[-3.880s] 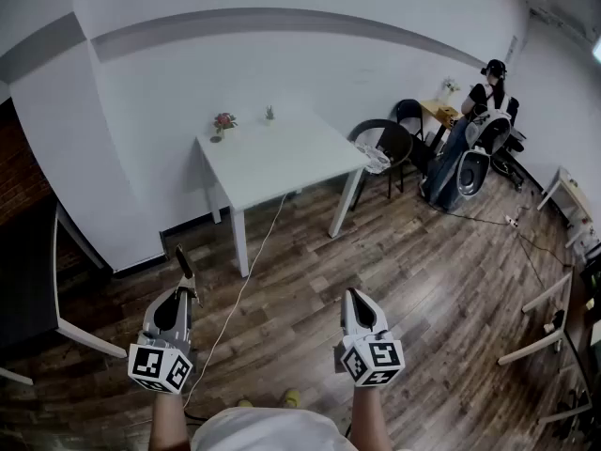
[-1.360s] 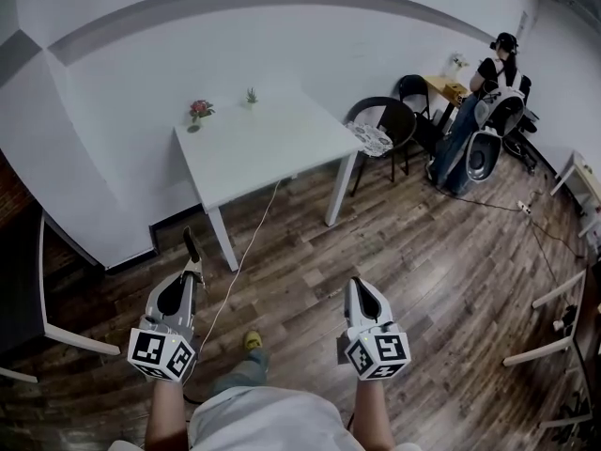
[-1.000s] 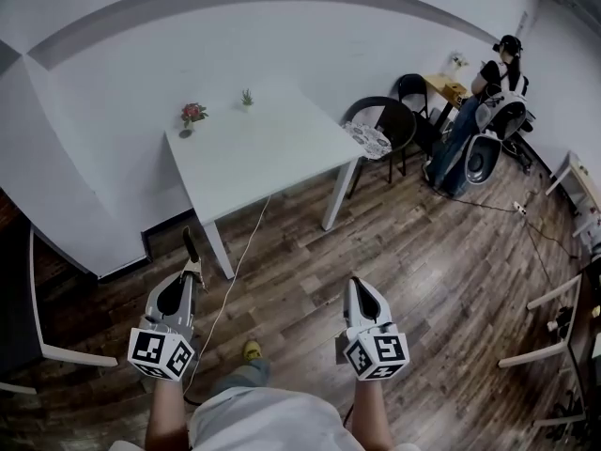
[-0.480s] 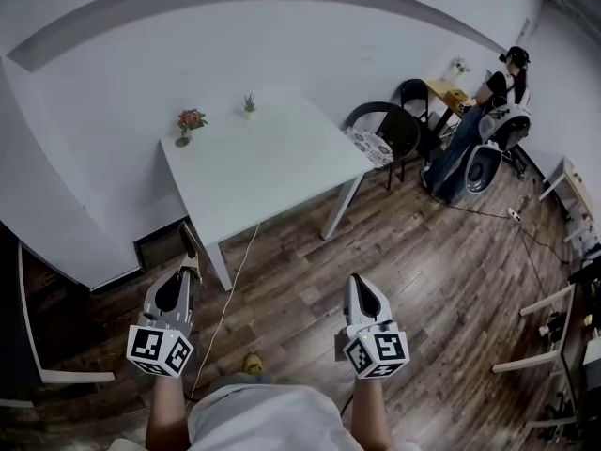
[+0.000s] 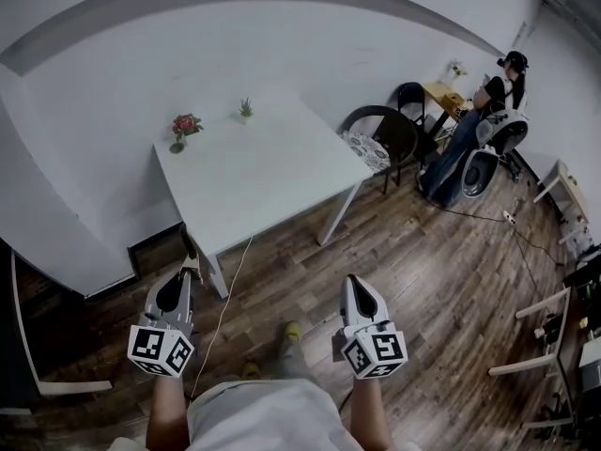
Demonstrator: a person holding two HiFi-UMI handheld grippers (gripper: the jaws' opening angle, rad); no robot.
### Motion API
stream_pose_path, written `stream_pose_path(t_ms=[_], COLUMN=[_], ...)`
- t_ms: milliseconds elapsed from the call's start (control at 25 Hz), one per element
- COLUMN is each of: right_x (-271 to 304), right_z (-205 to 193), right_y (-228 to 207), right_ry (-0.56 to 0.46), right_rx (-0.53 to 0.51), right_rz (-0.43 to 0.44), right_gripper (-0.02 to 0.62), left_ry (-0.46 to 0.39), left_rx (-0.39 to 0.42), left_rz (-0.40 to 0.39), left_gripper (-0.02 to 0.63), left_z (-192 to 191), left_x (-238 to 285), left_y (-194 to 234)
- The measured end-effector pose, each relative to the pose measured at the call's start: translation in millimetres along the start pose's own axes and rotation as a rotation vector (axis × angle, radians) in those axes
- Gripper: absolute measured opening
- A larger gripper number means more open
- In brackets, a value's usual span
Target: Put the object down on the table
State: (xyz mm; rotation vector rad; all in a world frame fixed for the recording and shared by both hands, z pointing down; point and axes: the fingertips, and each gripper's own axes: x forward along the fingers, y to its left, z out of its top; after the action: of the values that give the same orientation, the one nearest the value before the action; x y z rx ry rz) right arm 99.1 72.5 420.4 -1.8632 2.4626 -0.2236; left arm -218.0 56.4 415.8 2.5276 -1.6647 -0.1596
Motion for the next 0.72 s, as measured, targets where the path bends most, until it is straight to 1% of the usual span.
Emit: stream_pose_path(t_ms=[120, 360, 560, 720], right_x=[13, 50, 100, 137], right_z=[2, 0, 1, 2], right_y=[-8, -24, -44, -73], right_ry=[-0.004, 0.001, 0.010, 0.019], right_rx=[0.009, 0.024, 0.037, 0.042], right_rz=[0.002, 0.037, 0.064, 0.081], right_gripper=[0.003, 0.003, 0.003, 0.003], left_ry=[-0.001, 0.016, 0.033, 0.054], left_rx=[0.004, 0.014, 0.021, 0.025], left_rz=[0.002, 0.025, 0.043, 0.055], left_gripper=[0.009, 0.009, 0.009, 0.009], left_z=[0, -3, -6, -13], left_x=[12, 43, 91, 135], left_y=[1, 5, 16, 16])
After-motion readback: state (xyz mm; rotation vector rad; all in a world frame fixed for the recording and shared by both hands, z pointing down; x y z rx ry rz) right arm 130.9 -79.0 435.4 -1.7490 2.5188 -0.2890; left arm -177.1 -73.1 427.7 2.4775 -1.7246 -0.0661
